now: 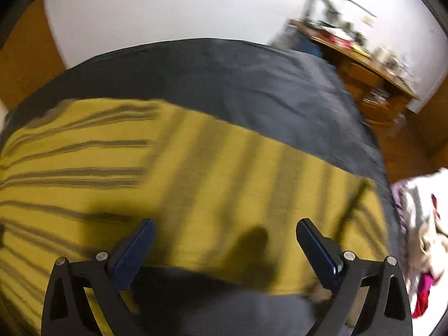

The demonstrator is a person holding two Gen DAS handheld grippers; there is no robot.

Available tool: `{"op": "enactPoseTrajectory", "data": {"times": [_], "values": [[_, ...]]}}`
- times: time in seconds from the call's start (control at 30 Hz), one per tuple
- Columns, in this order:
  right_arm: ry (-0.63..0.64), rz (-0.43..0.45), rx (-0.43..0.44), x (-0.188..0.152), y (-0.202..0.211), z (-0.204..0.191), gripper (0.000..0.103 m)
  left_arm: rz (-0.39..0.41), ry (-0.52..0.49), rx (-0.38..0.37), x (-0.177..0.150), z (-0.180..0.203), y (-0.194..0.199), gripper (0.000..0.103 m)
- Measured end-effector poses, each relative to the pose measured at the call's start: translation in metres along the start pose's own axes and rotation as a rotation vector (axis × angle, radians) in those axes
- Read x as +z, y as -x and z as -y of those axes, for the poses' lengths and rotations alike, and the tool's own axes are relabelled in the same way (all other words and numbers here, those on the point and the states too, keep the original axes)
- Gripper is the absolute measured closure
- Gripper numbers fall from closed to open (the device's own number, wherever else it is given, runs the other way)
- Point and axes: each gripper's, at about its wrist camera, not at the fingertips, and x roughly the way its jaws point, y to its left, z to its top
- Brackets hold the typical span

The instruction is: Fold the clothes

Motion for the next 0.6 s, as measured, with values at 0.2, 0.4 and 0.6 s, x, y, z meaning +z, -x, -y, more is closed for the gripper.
{"op": "enactPoseTrajectory", "data": {"times": [0.2, 0.4, 0.6], "values": [[0.046, -0.061, 0.091, 0.005, -0.027, -0.043, 0.002, -0.003, -0.065, -0.008, 0.02, 0.009, -0.01, 0.0], [0.06, -0.084, 0.061, -0.003, -0.046, -0.034, 0.002, -0.011, -0.093, -0.009, 0.013, 0.002, -0.02, 0.0], [0.044, -0.092, 0.057, 0.001, -0.048, -0.025, 0.001, -0.023, -0.074, -0.016, 0.024, -0.004, -0.02, 0.0]]}}
